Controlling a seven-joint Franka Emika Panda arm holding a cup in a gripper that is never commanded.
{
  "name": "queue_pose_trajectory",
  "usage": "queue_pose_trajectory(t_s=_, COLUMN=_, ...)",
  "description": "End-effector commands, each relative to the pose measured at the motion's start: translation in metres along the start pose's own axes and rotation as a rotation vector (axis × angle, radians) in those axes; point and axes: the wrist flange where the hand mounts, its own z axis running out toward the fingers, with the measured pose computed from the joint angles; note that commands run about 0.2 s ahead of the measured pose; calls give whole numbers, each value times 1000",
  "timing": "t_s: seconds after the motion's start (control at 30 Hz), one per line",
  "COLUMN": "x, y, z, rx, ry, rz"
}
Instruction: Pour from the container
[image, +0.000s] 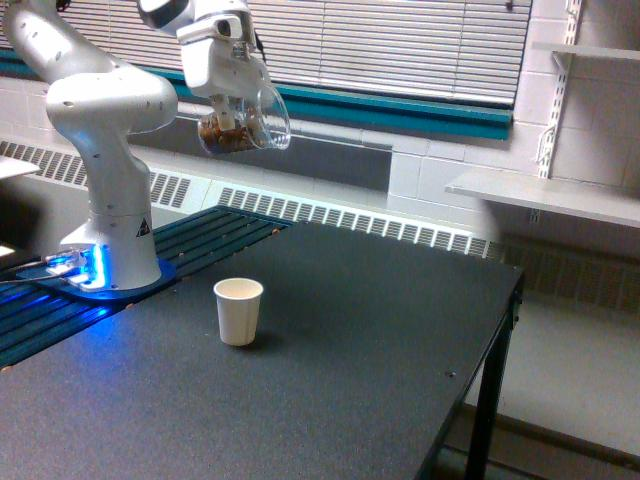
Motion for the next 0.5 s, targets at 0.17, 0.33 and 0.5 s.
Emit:
queue_pose_trajectory(t_s=0.17, x=-13, y=7, z=9, rx=-32, ry=-51, rz=34)
queue_pose_trajectory(t_s=0.33, x=-14, y=9, z=11, rx=-31, ry=-71, rz=42)
queue_pose_trajectory(t_s=0.5, x=-12, y=12, z=16, rx=-33, ry=-87, rz=47)
